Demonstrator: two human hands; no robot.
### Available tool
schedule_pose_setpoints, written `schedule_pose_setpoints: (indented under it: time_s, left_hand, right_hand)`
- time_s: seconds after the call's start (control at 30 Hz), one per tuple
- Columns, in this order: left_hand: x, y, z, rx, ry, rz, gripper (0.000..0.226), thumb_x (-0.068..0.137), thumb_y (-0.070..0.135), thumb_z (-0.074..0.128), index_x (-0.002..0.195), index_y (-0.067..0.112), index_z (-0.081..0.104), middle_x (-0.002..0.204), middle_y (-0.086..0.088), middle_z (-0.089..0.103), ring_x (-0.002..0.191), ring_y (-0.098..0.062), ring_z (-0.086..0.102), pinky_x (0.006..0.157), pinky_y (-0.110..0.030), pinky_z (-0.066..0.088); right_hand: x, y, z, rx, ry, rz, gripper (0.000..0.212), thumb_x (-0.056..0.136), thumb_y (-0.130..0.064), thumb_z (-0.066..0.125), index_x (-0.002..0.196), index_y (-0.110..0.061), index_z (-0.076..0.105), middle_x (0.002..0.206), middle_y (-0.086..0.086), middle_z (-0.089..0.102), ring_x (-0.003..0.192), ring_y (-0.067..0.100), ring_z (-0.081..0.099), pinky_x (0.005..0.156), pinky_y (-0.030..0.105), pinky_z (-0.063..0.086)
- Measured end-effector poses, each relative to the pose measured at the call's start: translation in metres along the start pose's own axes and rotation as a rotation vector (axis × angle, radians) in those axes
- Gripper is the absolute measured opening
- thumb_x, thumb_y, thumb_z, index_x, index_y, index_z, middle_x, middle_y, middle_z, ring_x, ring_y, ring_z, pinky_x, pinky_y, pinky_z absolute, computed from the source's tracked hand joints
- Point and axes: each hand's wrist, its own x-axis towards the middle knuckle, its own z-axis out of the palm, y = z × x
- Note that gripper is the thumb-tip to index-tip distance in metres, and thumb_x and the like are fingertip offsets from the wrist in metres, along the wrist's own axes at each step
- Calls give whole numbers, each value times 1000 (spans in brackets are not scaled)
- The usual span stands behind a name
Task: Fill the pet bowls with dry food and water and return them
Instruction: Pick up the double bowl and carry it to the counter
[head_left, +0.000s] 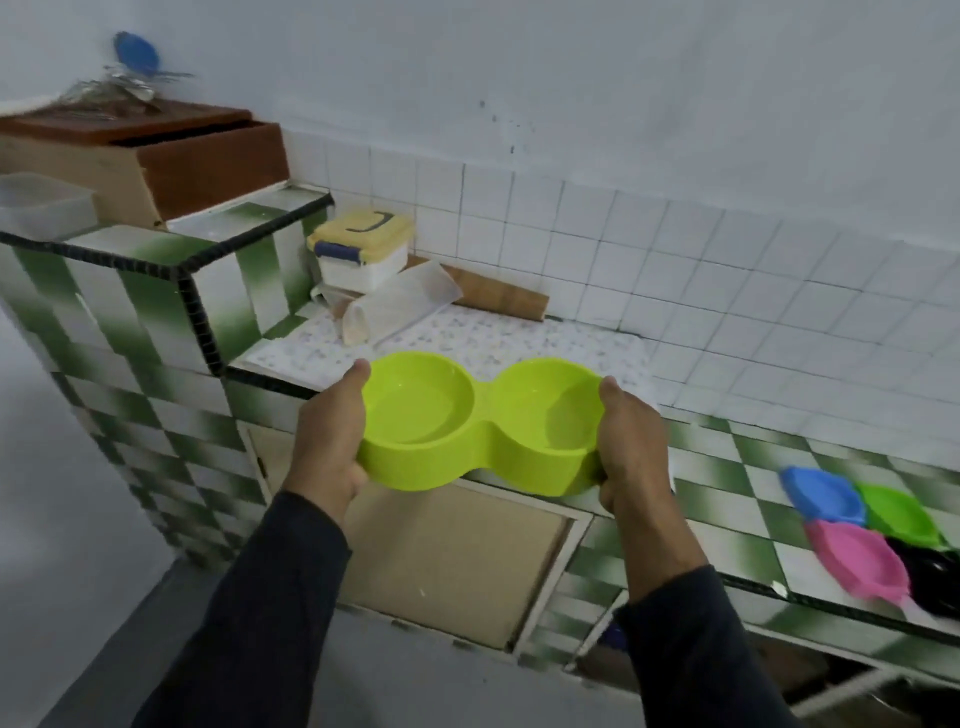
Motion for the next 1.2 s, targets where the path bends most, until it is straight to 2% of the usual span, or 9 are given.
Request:
schedule_pose_setpoints:
  time_s: [0.17,0.23,0.5,0.63,0.77,0.93,1.03,1.13,1.2]
  left_hand:
    - [-29,-43,84,77,-65,-30,59,86,54,74,133,20,62,125,-6,67,109,-29,66,101,-53,53]
    - [-40,-59,116,104,-103,-51,58,90,51,72,136,17,60,125,-7,66,109,-30,65,100,-53,53]
    - [-85,-114,236,198,-315,-109,48,92,51,71,128,22,58,125,-6,61,109,-31,61,90,-45,51]
    - [-99,-142,297,250,-422,-149,45,91,51,71,125,23,58,127,-7,62,112,-32,61,98,-49,52]
    - [-113,-175,360,306,-532,-173,39,91,50,72,117,24,57,124,-6,63,110,-31,61,99,-49,52]
    - [-130,-212,436,369,-646,-208,35,91,49,71,111,22,60,119,-9,66,102,-31,64,91,-47,55]
    - [-140,-231,477,395,-672,-222,31,95,44,69,111,20,59,97,-1,63,83,-21,61,68,-32,49]
    - [-144,-246,515,426,-730,-244,37,91,49,71,113,22,60,110,-6,67,92,-27,65,84,-43,55]
    - [-145,-260,540,453,-758,-225,35,92,50,69,110,22,60,119,-9,67,103,-32,65,96,-52,54]
  right_hand:
    - [23,17,-88,50,132,28,36,101,-45,49,72,-25,57,92,-4,63,101,31,61,98,55,49]
    - [29,24,-121,85,189,52,37,99,-46,50,70,-24,59,89,-7,64,99,31,62,97,57,50]
    - [59,52,-237,109,422,114,34,104,-40,46,74,-26,51,94,-7,60,101,28,57,100,51,48]
    - [73,64,-289,131,534,145,33,98,-45,48,75,-24,59,94,-4,63,100,32,60,97,54,50]
    - [91,77,-339,119,676,161,39,103,-41,48,70,-21,54,84,-8,57,86,24,58,89,47,49]
    - [122,93,-395,135,782,210,36,102,-48,47,73,-27,53,96,-3,60,100,31,59,96,56,50]
    - [143,101,-423,154,832,225,27,102,-48,47,85,-29,55,95,-9,57,103,30,58,99,57,48]
    - [162,107,-447,165,858,235,34,102,-48,47,118,-24,65,110,-2,60,108,30,57,102,57,47]
    - [177,110,-462,194,899,242,46,102,-47,49,135,-17,59,126,2,59,113,29,56,104,57,46]
